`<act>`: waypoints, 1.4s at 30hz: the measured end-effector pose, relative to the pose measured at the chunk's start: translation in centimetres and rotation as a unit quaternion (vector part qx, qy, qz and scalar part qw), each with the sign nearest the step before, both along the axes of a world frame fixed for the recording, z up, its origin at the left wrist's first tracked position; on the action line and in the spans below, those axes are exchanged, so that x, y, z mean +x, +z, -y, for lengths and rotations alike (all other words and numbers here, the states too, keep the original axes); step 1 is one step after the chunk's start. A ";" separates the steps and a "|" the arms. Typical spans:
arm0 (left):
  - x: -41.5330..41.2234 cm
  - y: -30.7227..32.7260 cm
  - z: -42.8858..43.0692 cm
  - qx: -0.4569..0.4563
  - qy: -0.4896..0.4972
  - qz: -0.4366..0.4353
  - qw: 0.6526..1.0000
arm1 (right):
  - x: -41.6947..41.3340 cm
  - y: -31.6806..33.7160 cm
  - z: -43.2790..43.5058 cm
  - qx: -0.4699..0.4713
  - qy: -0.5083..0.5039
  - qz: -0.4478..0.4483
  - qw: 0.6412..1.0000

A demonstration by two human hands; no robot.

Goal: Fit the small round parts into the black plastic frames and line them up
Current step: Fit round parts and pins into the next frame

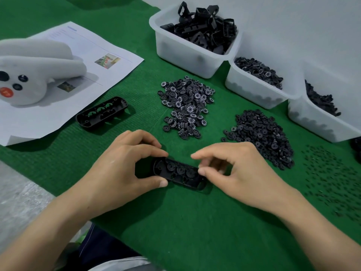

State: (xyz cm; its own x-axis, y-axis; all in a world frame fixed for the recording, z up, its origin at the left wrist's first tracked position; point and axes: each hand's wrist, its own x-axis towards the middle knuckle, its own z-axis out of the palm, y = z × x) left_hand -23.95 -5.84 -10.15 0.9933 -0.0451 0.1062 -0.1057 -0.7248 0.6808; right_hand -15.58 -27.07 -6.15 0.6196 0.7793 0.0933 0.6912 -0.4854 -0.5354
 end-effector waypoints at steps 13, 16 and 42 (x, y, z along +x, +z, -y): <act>1.0 0.7 3.2 0.039 -0.049 -0.006 0.998 | -0.9 -1.1 5.5 0.007 -0.136 0.015 0.991; 1.7 0.7 5.4 0.023 -0.075 -0.010 0.997 | -0.2 -1.3 7.0 -0.007 -0.186 0.026 0.982; 2.9 0.3 8.7 -0.035 -0.070 -0.027 0.997 | 0.4 -1.1 6.3 0.007 -0.016 0.080 0.997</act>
State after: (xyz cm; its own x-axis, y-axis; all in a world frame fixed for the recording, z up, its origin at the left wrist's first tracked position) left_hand -21.06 -14.59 -9.84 0.9823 -0.1774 0.0608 -0.1641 -0.6564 0.7364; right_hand -15.19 -33.32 -7.25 0.6211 0.7570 0.2028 0.7520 -0.5027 -0.4264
